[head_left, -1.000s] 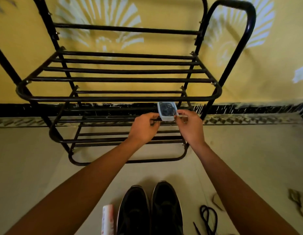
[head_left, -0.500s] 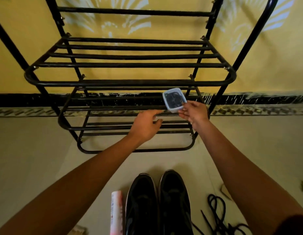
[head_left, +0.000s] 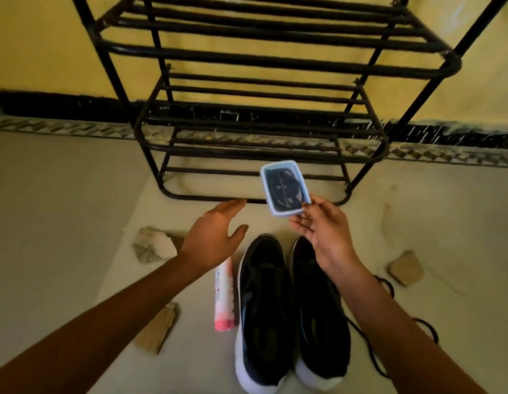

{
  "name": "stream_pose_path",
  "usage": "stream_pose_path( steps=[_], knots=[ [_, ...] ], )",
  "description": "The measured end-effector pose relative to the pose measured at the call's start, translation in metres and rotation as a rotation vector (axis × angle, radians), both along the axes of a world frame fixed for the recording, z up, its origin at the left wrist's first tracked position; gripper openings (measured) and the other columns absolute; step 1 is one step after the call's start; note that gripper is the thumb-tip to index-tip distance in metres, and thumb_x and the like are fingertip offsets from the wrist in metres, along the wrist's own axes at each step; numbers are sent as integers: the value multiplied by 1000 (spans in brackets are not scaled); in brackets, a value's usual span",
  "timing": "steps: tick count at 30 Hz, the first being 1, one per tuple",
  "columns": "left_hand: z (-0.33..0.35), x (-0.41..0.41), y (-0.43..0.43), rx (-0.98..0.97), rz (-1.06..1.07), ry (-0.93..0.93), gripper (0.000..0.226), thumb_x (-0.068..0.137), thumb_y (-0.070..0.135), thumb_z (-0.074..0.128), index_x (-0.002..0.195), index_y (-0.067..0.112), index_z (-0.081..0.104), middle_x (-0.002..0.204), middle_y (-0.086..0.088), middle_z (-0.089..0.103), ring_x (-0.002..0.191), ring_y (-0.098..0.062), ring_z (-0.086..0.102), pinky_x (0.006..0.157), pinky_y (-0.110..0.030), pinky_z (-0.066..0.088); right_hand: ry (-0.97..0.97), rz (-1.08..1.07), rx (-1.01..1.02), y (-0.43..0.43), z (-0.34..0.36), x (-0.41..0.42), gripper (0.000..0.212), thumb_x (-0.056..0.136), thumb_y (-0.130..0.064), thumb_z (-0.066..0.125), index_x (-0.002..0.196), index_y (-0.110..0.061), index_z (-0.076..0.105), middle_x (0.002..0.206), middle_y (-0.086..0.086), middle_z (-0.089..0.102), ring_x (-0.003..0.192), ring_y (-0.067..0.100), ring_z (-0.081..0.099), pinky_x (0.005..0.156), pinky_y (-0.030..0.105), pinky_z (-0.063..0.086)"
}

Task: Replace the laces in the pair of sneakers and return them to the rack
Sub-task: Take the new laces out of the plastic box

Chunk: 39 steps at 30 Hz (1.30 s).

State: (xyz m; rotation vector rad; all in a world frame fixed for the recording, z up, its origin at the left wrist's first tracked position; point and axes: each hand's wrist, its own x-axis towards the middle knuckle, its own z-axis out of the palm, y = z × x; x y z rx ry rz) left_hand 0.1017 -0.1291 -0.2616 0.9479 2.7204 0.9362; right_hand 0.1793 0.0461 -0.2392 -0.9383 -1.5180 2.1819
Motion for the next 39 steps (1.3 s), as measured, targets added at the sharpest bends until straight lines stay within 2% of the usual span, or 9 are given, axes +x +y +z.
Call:
stream_pose_path(
  steps=[5,10,13,16,19,29,33,37,39],
  knots=[
    [-50,27,-33,-178,26,-86,48,93,24,52,140,20,42,146,3,41,130,-17,43,104,-28,36,-84,64,-55,-43,-27,32,13,93,-1,51,99,-9,60,78,10,65,58,10,65,65,26,58],
    [-88,52,-45,-493,-14,-114,46,96,37,42,141,38,35,154,5,22,127,-23,41,96,-35,46,-163,114,-47,-64,-38,49,12,93,-5,52,96,-13,62,90,13,67,75,18,67,75,33,56],
    [-95,62,-40,-536,-6,-73,47,95,43,39,141,40,32,155,2,15,121,-26,46,88,-36,48,-196,155,0,-69,-41,57,17,94,-8,52,108,-9,62,98,16,67,80,20,67,77,34,56],
    [-98,54,-37,-618,12,-87,56,92,37,46,143,34,26,157,-3,5,113,-30,51,84,-37,48,-205,165,1,-73,-44,60,20,94,-8,52,113,-6,60,96,16,67,78,20,66,76,34,56],
    [-102,31,-49,-640,75,-105,64,92,26,47,147,36,15,158,-4,0,117,-32,49,88,-39,47,-192,176,-8,-74,-45,60,18,94,-7,51,109,-9,61,92,14,68,75,19,67,74,32,57],
    [-99,-37,-93,-748,176,-12,62,95,20,44,147,37,16,158,-4,5,127,-34,42,87,-46,51,-154,211,-21,-79,-44,60,19,95,-4,49,96,-16,64,80,9,68,67,15,66,73,31,58],
    [-92,-28,-86,-665,175,19,53,93,23,48,143,30,33,156,-5,15,128,-34,38,91,-46,46,-160,231,-14,-81,-45,61,20,95,-4,48,96,-17,64,80,7,68,69,14,66,72,30,58],
    [-76,1,-75,-170,113,151,49,89,16,55,137,22,47,149,-2,36,128,-29,44,98,-39,43,-177,242,-8,-83,-48,63,17,95,-6,50,100,-16,63,86,8,69,74,15,67,74,30,58],
    [-64,19,-72,-22,-36,130,63,86,11,57,144,24,35,152,5,29,138,-13,29,110,-25,25,-182,243,-8,-84,-49,63,17,95,-7,50,104,-13,63,88,10,68,75,16,68,75,31,58]
  ],
)
